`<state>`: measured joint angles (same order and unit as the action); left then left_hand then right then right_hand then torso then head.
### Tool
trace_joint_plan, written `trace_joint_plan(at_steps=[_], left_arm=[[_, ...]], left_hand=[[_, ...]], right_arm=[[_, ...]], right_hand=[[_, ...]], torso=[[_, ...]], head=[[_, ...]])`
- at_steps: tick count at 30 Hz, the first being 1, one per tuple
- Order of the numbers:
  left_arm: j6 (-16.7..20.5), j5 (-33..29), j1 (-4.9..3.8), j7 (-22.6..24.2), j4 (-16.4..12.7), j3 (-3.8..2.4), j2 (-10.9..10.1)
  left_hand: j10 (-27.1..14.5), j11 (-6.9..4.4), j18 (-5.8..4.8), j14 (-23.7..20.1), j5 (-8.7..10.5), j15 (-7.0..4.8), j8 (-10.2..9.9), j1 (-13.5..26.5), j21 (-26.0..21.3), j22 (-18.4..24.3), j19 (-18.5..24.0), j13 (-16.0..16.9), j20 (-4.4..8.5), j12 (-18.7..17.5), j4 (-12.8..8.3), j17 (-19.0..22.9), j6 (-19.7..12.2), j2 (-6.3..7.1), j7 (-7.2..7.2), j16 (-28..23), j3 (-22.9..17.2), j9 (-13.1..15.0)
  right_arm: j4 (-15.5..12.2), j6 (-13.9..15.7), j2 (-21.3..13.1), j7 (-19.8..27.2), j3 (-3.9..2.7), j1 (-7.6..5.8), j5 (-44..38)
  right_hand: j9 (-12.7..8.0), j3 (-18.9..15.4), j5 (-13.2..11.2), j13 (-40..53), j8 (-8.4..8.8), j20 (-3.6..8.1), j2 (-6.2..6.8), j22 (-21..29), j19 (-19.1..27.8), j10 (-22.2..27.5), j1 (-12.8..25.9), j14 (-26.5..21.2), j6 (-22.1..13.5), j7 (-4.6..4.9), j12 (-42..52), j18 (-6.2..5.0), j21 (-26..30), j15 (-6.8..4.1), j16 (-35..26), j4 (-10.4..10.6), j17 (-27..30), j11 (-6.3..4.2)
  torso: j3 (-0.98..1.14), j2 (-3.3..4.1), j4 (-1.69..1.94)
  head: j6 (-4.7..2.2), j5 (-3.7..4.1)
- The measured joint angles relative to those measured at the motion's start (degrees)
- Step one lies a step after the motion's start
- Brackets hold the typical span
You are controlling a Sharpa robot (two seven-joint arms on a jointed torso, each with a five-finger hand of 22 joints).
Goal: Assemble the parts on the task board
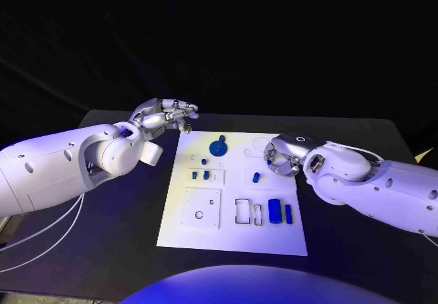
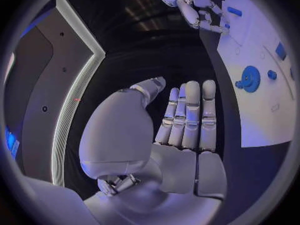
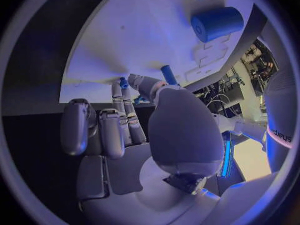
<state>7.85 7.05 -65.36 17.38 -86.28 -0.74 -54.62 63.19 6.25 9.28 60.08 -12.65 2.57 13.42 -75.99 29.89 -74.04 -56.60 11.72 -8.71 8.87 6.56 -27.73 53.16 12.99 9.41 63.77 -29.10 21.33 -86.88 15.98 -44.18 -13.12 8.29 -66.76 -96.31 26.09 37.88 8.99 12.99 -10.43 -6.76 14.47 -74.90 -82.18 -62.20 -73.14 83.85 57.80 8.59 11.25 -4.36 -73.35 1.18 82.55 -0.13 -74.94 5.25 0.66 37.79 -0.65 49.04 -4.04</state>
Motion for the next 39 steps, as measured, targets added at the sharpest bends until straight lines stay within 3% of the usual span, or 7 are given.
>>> trace_joint_plan(at_steps=[10, 13, 17, 22, 23, 29, 39], left_arm=[[-0.37, -0.18, 0.0, 0.05, -0.04, 0.0, -0.12], [-0.54, -0.13, 0.0, 0.01, -0.09, 0.0, -0.13], [-0.68, -0.1, 0.0, -0.05, -0.13, 0.0, -0.18], [-0.79, -0.07, 0.0, -0.12, -0.15, 0.0, -0.25], [-0.81, -0.06, 0.0, -0.13, -0.15, 0.0, -0.26], [-0.94, 0.0, -0.01, -0.23, -0.16, 0.0, -0.29], [-1.14, 0.2, -0.01, -0.54, -0.15, 0.0, -0.31]], left_hand=[[-0.22, 0.21, -0.01, -0.2, 0.48, 0.2, 0.0, 0.0, -0.49, 0.23, 0.0, 0.0, 0.0, 0.0, -0.31, 0.29, -0.42, 0.0, 0.0, -0.33, -0.31, 0.08], [-0.22, 0.21, -0.01, -0.2, 0.48, 0.2, 0.0, 0.0, -0.49, 0.23, 0.0, -0.01, 0.0, 0.0, -0.31, 0.29, -0.42, 0.0, 0.0, -0.33, -0.31, 0.08], [-0.22, 0.21, 0.0, -0.2, 0.48, 0.2, 0.0, 0.0, -0.49, 0.28, 0.0, -0.01, 0.0, 0.0, -0.31, 0.35, -0.63, 0.0, 0.2, -0.33, -0.31, 0.08], [-0.22, 0.21, 0.0, -0.2, 0.47, 0.2, 0.0, 0.0, -0.71, 0.29, 0.0, -0.01, 0.0, 0.0, -0.31, 0.35, -0.63, 0.0, 0.2, -0.36, -0.31, 0.07], [-0.21, 0.21, -0.01, -0.2, 0.48, 0.2, 0.0, 0.0, -0.71, 0.28, 0.0, -0.01, 0.0, 0.0, -0.31, 0.4, -0.63, 0.0, 0.2, -0.55, -0.31, 0.07], [-0.21, 0.21, -0.01, -0.2, 0.47, 0.2, 0.0, 0.0, -0.71, 0.35, 0.0, -0.01, 0.0, 0.23, -0.31, 0.4, -0.63, 0.0, 0.2, -0.55, -0.3, 0.11], [-0.21, 0.21, -0.01, -0.4, 0.68, 0.0, 0.0, 0.0, -0.91, 0.35, 0.0, -0.02, 0.0, 0.23, -0.31, 0.45, -0.63, 0.0, 0.2, -0.55, -0.3, 0.13]], right_arm=[[1.13, 0.05, 1.07, -0.44, -0.13, 0.22, -0.5], [1.58, 0.03, 1.47, -0.58, -0.21, 0.28, -0.69], [1.98, -0.06, 1.86, -0.87, -0.32, 0.43, -1.4], [2.05, -0.11, 2.19, -1.46, -0.41, 0.7, -3.36], [2.0, -0.1, 2.21, -1.59, -0.42, 0.75, -3.84], [1.32, 0.61, 2.15, -2.68, -0.33, 1.27, -6.9], [0.5, 3.35, 1.51, -4.05, 0.01, 1.94, -9.25]], right_hand=[[0.33, 1.12, -0.45, -0.06, -0.63, 0.31, -0.53, 0.0, -0.73, -2.12, 0.07, 0.07, 1.25, -0.49, -0.49, -0.01, -1.88, -0.34, 0.0, -0.51, 0.01, -0.46], [0.44, 1.23, -0.45, 0.07, -0.89, 0.51, -0.6, -0.05, -0.93, -2.41, 0.0, 0.19, 1.38, -0.62, -0.44, 0.87, -2.2, -0.59, 0.0, -0.61, 0.01, -0.54], [0.75, 1.78, -0.95, 0.11, -1.2, 0.52, -0.71, -0.04, -1.36, -3.34, -0.1, 0.19, 1.98, -0.8, -0.76, 0.88, -3.34, -0.59, 0.0, -1.17, 0.01, -0.87], [1.5, 2.11, -1.13, 0.21, -2.19, 0.93, -1.14, -0.04, -1.76, -5.59, -0.55, 0.06, 3.74, -1.37, -1.46, 0.89, -6.14, -1.34, 0.0, -2.63, 0.02, -1.32], [1.7, 2.23, -1.17, 0.41, -2.47, 1.02, -1.33, -0.04, -1.86, -6.07, -0.73, 0.17, 3.98, -1.57, -1.42, 1.45, -6.31, -1.45, 0.0, -2.94, 0.02, -1.51], [2.4, 3.48, -1.54, 0.93, -3.29, 1.46, -2.34, -0.03, -1.83, -7.13, -1.75, 0.09, 5.3, -1.88, -1.42, 1.77, -7.72, -2.12, -0.01, -4.78, 0.02, -0.76], [2.84, 4.68, -1.3, 1.38, -3.3, 1.86, -2.34, -0.03, -1.83, -7.49, -1.75, 0.29, 5.88, -2.04, -1.83, 1.77, -8.63, -2.33, -0.01, -5.98, 0.03, -0.37]], torso=[[0.0, -0.05, -0.01], [0.0, -0.05, -0.02], [0.0, -0.08, -0.02], [-0.03, -0.1, -0.03], [-0.03, -0.11, -0.04], [-0.03, -0.16, -0.05], [-0.02, -0.18, -0.02]], head=[[0.33, -0.12], [0.43, -0.15], [0.52, -0.16], [0.58, -0.11], [0.62, -0.09], [0.71, 0.03], [0.61, 0.11]])
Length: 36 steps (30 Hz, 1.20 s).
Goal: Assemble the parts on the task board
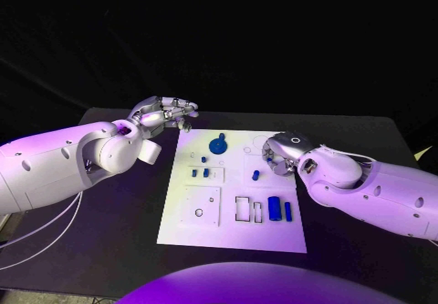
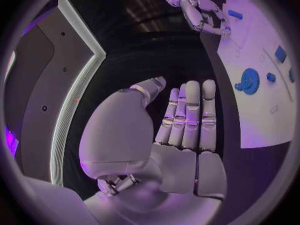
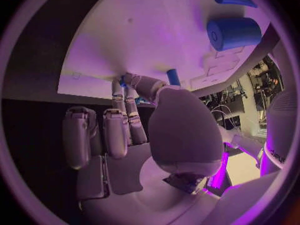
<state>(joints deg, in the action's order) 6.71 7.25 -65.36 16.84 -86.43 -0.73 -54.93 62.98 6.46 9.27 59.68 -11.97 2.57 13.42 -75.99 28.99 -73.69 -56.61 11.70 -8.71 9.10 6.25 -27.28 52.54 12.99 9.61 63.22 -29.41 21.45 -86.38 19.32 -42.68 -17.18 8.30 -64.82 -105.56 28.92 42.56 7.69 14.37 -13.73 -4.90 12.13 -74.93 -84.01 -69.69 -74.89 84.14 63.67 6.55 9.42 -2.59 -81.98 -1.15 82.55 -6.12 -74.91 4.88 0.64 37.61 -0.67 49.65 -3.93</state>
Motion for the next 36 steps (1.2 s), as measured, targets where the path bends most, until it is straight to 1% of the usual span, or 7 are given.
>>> trace_joint_plan(at_steps=[7, 14, 16, 21, 25, 31, 36], left_arm=[[-0.07, 0.16, 0.0, -0.21, 0.08, 0.0, 0.0], [-0.1, 0.25, 0.01, -0.4, 0.26, 0.0, 0.05], [-0.1, 0.26, 0.0, -0.45, 0.32, 0.0, 0.07], [-0.11, 0.29, 0.0, -0.59, 0.43, 0.0, 0.08], [-0.11, 0.31, 0.0, -0.7, 0.44, 0.0, 0.09], [-0.1, 0.32, 0.0, -0.76, 0.5, 0.0, 0.3], [-0.1, 0.33, 0.01, -0.79, 0.61, 0.0, 0.76]], left_hand=[[-0.21, 0.21, 0.0, -0.21, 0.0, 0.21, 0.0, 0.0, 0.0, 0.05, 0.0, 0.0, 0.0, 0.0, -0.16, 0.05, 0.0, 0.0, 0.0, -0.22, -0.16, -0.01], [-0.21, 0.21, 0.0, -0.21, 0.0, 0.21, 0.0, 0.0, -0.24, 0.12, 0.0, -0.01, 0.0, 0.0, -0.16, 0.12, 0.0, 0.0, 0.0, -0.22, -0.16, 0.04], [-0.21, 0.21, 0.0, -0.21, 0.0, 0.21, 0.0, 0.0, -0.24, 0.12, 0.0, 0.0, 0.0, 0.0, -0.16, 0.12, 0.0, 0.0, 0.0, -0.22, -0.16, 0.04], [-0.74, 0.31, 0.0, -0.21, 0.0, 0.21, 0.0, 0.0, -0.49, 0.22, 0.2, -0.01, -0.2, 0.0, -0.16, 0.23, -0.15, 0.0, 0.15, -0.22, -0.16, 0.04], [-0.74, 0.31, -0.01, -0.21, 0.0, 0.21, 0.0, 0.0, -0.48, 0.22, 0.2, -0.01, -0.2, 0.0, -0.16, 0.23, -0.21, 0.0, 0.21, -0.22, -0.16, 0.04], [-0.74, 0.31, 0.0, -0.21, 0.0, 0.21, 0.0, 0.0, -0.48, 0.22, 0.2, -0.01, -0.2, 0.0, -0.16, 0.22, -0.21, 0.0, 0.21, -0.22, -0.16, 0.03], [-0.74, 0.31, 0.0, -0.21, 0.0, 0.21, 0.0, 0.0, -0.48, 0.22, 0.2, -0.01, -0.2, 0.0, -0.16, 0.26, -0.21, 0.0, 0.21, -0.22, -0.16, 0.04]], right_arm=[[-1.0, 1.57, -1.0, -0.41, 0.0, 0.16, -0.33], [-2.85, 2.96, -2.48, -0.48, -0.53, -0.44, -0.05], [-3.53, 3.34, -3.04, -0.49, -0.68, -0.79, 0.18], [-6.25, 4.11, -4.88, -0.5, -0.99, -1.67, 1.28], [-9.23, 4.72, -6.18, -0.5, -1.26, -2.19, 2.42], [-12.51, 5.47, -5.58, -0.36, -1.35, -2.25, 3.77], [-14.33, 5.87, -2.51, -0.04, -1.39, -1.67, 4.77]], right_hand=[[0.15, 0.63, -1.38, -0.01, 0.0, 0.0, 0.0, 0.01, 0.0, -0.12, -0.01, 0.0, 0.2, -0.2, 0.0, 0.0, -0.66, 0.0, 0.0, -0.78, 0.0, 0.12], [0.15, 0.68, -1.75, -0.01, 0.0, 0.0, 0.0, 0.01, 0.0, -0.12, -0.02, -0.2, 0.2, -0.2, -0.01, 0.0, -0.66, -0.19, 0.0, -0.85, 0.01, 0.12], [0.15, 0.64, -1.83, -0.01, 0.0, 0.0, -0.46, 0.01, 0.0, -0.12, -0.49, -0.2, 0.2, -0.2, -0.03, 0.0, -0.66, -0.19, 0.0, -0.9, 0.01, 0.12], [0.15, 0.78, -1.94, -0.01, 0.0, 0.0, -0.51, 0.01, 0.0, -0.12, -0.55, -0.2, 0.19, -0.19, -0.18, 0.0, -0.66, -0.19, 0.0, -0.75, 0.01, 0.12], [0.14, 0.79, -2.06, -0.01, 0.0, 0.0, -0.51, 0.02, 0.0, -0.12, -0.55, -0.2, 0.19, -0.2, -0.4, -0.01, -0.66, -0.19, 0.0, -0.75, 0.01, 0.12], [0.14, 0.89, -2.08, -0.01, 0.0, -0.01, -0.51, 0.02, 0.0, -0.12, -0.55, -0.2, 0.19, -0.19, -0.51, 0.0, -0.66, -0.19, 0.0, -0.85, 0.01, 0.12], [0.14, 0.95, -2.27, -0.01, 0.0, -0.01, -0.51, 0.02, 0.0, -0.11, -0.55, -0.2, 0.19, -0.19, -0.7, 0.0, -0.66, -0.19, 0.0, -0.91, 0.01, 0.12]], torso=[[-0.02, 0.0, 0.0], [-0.05, 0.0, 0.0], [-0.05, 0.0, 0.0], [-0.06, -0.01, 0.01], [-0.08, -0.01, -0.02], [-0.08, -0.02, -0.03], [-0.09, -0.08, 0.02]], head=[[-0.14, 0.06], [-0.24, 0.15], [-0.26, 0.16], [-0.27, 0.08], [-0.29, 0.02], [-0.36, -0.31], [-0.34, -0.92]])
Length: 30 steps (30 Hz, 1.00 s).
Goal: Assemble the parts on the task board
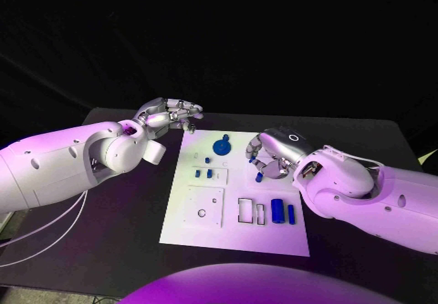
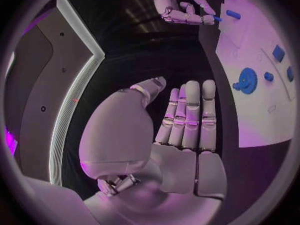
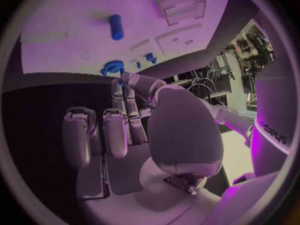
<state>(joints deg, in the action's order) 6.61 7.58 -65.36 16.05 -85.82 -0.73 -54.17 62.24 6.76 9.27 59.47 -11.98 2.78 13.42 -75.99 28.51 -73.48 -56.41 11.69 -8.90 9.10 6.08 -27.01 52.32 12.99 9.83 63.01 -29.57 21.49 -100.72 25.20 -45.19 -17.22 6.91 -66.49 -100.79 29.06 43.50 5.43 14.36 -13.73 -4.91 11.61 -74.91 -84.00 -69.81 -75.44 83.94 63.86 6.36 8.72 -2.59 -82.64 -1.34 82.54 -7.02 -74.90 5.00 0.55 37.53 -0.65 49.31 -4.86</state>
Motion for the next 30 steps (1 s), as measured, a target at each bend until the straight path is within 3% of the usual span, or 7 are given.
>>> trace_joint_plan(at_steps=[9, 16, 30], left_arm=[[0.04, 0.0, 0.0, -0.04, -0.01, 0.01, 0.91], [0.14, 0.0, 0.0, -0.07, -0.04, 0.02, 1.56], [0.16, 0.0, -0.02, -0.26, -0.08, 0.02, 2.22]], left_hand=[[-0.2, 0.21, 0.0, -0.21, 0.0, 0.21, 0.0, 0.0, 0.0, 0.06, 0.0, 0.0, 0.0, 0.0, 0.0, 0.02, 0.0, 0.0, 0.0, 0.0, 0.0, 0.04], [-0.2, 0.2, 0.0, -0.21, 0.0, 0.21, 0.0, 0.0, 0.0, 0.05, 0.0, 0.0, 0.0, 0.0, 0.0, 0.01, 0.0, 0.0, 0.0, -0.23, 0.0, 0.03], [-0.2, 0.2, 0.0, -0.21, 0.0, 0.21, 0.0, 0.0, -0.22, 0.05, 0.0, -0.01, 0.0, 0.0, 0.0, 0.07, 0.0, 0.0, 0.0, -0.23, 0.0, 0.02]], right_arm=[[-0.14, 0.07, 5.66, 0.92, 0.51, 3.02, 0.89], [1.29, -0.07, 8.91, 1.67, 0.91, 5.62, 1.29], [4.65, -0.58, 11.97, 2.56, 1.36, 8.21, 1.64]], right_hand=[[0.04, 0.0, -0.15, 0.0, 0.0, 0.0, 0.0, 0.01, 0.0, 0.0, 0.0, 0.0, 0.0, 0.0, 0.03, 0.0, 0.0, 0.0, 0.0, 0.0, 0.22, 0.0], [0.04, -0.01, 0.06, 0.0, 0.0, 0.0, 0.0, 0.01, 0.0, 0.0, 0.0, 0.0, 0.0, 0.0, 0.03, 0.0, 0.0, 0.0, 0.0, 0.0, 0.3, -0.01], [0.02, -0.02, 0.07, 0.0, 0.0, 0.0, 0.0, -0.03, 0.0, 0.01, -0.01, 0.0, 0.0, 0.0, 0.01, 0.0, 0.0, 0.0, 0.0, 0.0, 0.4, -0.01]], torso=[[-0.18, -0.04, 0.17], [-0.25, -0.07, 0.14], [-0.15, -0.07, 0.11]], head=[[0.36, -1.64], [0.65, -2.82], [0.7, -4.2]])
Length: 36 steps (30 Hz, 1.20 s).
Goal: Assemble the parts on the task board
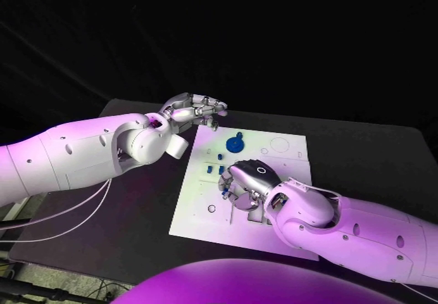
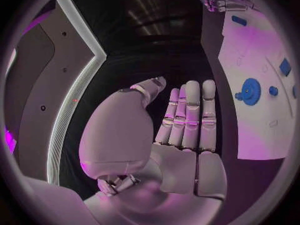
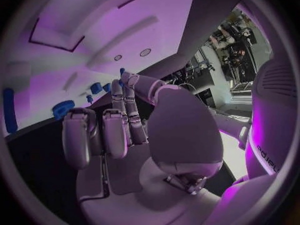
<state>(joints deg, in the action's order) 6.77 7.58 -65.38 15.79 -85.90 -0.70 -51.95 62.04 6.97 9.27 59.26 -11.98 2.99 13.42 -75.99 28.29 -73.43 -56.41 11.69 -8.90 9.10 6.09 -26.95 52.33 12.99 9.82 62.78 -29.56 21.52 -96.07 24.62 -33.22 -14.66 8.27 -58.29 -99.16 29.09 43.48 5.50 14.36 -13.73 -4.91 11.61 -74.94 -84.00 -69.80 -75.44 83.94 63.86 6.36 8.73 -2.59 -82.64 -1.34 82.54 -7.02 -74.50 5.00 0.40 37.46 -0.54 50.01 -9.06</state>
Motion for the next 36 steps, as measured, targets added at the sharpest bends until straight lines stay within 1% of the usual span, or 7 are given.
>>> trace_joint_plan(at_steps=[5, 6, 7, 13, 18, 20, 36], left_arm=[[-0.01, 0.0, 0.0, -0.09, 0.02, 0.0, 0.03], [-0.01, 0.0, 0.0, -0.12, 0.03, 0.0, 0.03], [-0.01, 0.0, 0.0, -0.14, 0.03, 0.0, 0.03], [-0.03, 0.0, 0.0, -0.32, 0.09, 0.0, 0.02], [-0.03, 0.0, 0.0, -0.43, 0.16, 0.01, -0.02], [-0.04, 0.0, 0.0, -0.47, 0.2, 0.01, -0.03], [-0.07, 0.0, 0.0, -0.71, 0.28, 0.01, -0.03]], left_hand=[[0.0, 0.0, 0.0, 0.0, 0.0, 0.0, 0.0, 0.0, 0.0, 0.07, 0.0, 0.0, 0.0, 0.0, 0.0, 0.0, 0.0, 0.0, 0.0, 0.0, 0.0, 0.02], [0.0, 0.0, 0.0, 0.0, 0.0, 0.0, 0.0, 0.0, 0.0, 0.08, 0.0, 0.0, 0.0, 0.0, 0.0, 0.0, 0.0, 0.0, 0.0, 0.0, 0.0, 0.04], [0.0, 0.0, 0.0, 0.0, 0.0, 0.0, 0.0, 0.0, 0.0, 0.08, 0.0, 0.0, 0.0, 0.0, 0.0, 0.0, 0.0, 0.0, 0.0, 0.0, 0.0, 0.05], [0.0, 0.0, 0.0, 0.0, 0.0, 0.0, 0.0, 0.0, 0.0, 0.08, 0.0, 0.0, 0.0, 0.0, 0.0, 0.0, 0.0, 0.0, 0.0, 0.0, 0.0, 0.05], [0.0, 0.0, 0.0, 0.0, 0.0, 0.0, 0.0, 0.0, 0.0, 0.07, 0.0, 0.0, 0.0, 0.0, 0.0, -0.01, 0.0, 0.0, 0.0, 0.0, 0.0, 0.04], [-0.21, -0.21, 0.0, 0.0, 0.0, 0.0, 0.0, 0.0, 0.0, 0.07, 0.0, 0.0, 0.0, 0.0, 0.0, 0.06, 0.0, 0.0, 0.0, 0.0, 0.0, 0.04], [-0.2, -0.21, 0.0, 0.0, 0.0, 0.0, 0.0, 0.0, 0.0, 0.07, 0.0, 0.0, 0.0, 0.0, 0.0, 0.06, 0.0, 0.0, 0.0, 0.0, 0.0, 0.03]], right_arm=[[0.57, -0.33, 0.24, 0.14, 0.05, 0.38, 0.0], [0.66, -0.41, 0.24, 0.16, 0.05, 0.42, 0.0], [0.72, -0.46, 0.24, 0.17, 0.05, 0.44, 0.0], [0.87, -0.81, 0.17, 0.25, 0.08, 0.51, 0.0], [1.06, -1.2, 0.07, 0.28, 0.1, 0.53, -0.01], [1.28, -1.4, 0.04, 0.28, 0.11, 0.53, -0.04], [2.05, -2.48, 0.75, 0.33, 0.21, 0.52, -0.39]], right_hand=[[0.0, 0.0, 0.0, 0.0, 0.0, 0.0, -0.01, 0.0, 0.0, 0.0, -0.01, 0.0, 0.0, 0.0, -0.04, 0.0, 0.0, 0.0, 0.0, 0.0, 0.0, 0.0], [-0.01, 0.0, -0.01, 0.0, 0.0, 0.0, -0.33, 0.0, 0.0, 0.0, -0.33, 0.0, 0.0, 0.0, -0.22, 0.0, 0.0, 0.0, 0.0, 0.0, 0.0, 0.0], [-0.01, 0.0, -0.02, 0.0, 0.0, 0.0, -0.38, 0.0, 0.0, 0.0, -0.38, 0.0, 0.0, 0.0, -0.35, 0.0, 0.0, 0.0, 0.0, 0.0, 0.0, 0.0], [-0.02, 0.0, 0.42, 0.0, 0.0, 0.0, -0.38, 0.01, 0.0, 0.0, -0.39, 0.0, 0.0, 0.0, -0.34, 0.0, 0.0, 0.0, 0.0, 0.0, 0.0, 0.0], [0.0, 0.16, 0.47, 0.0, 0.0, 0.0, -0.43, 0.01, 0.0, 0.0, -0.44, 0.0, 0.0, 0.0, -0.34, 0.0, 0.0, 0.0, 0.0, -0.17, 0.0, 0.0], [0.05, 0.16, 0.47, 0.0, 0.0, 0.0, -0.43, 0.01, 0.0, 0.01, -0.44, 0.0, 0.0, 0.0, -0.34, 0.0, 0.0, 0.0, 0.0, -0.17, 0.0, 0.0], [0.03, 0.18, 0.46, 0.01, 0.01, 0.0, -0.43, 0.03, 0.0, 0.01, -0.44, 0.0, -0.01, 0.0, -0.3, 0.0, 0.0, 0.0, 0.0, -0.15, 0.0, 0.0]], torso=[[0.03, 0.01, 0.0], [0.03, 0.02, 0.0], [0.03, 0.02, 0.0], [-0.01, 0.02, -0.03], [-0.01, 0.02, -0.03], [0.0, 0.01, -0.03], [-0.02, 0.01, 0.03]], head=[[0.0, -0.35], [0.0, -0.44], [0.0, -0.51], [0.0, -0.71], [0.0, -0.74], [0.0, -0.7], [0.0, -0.67]])
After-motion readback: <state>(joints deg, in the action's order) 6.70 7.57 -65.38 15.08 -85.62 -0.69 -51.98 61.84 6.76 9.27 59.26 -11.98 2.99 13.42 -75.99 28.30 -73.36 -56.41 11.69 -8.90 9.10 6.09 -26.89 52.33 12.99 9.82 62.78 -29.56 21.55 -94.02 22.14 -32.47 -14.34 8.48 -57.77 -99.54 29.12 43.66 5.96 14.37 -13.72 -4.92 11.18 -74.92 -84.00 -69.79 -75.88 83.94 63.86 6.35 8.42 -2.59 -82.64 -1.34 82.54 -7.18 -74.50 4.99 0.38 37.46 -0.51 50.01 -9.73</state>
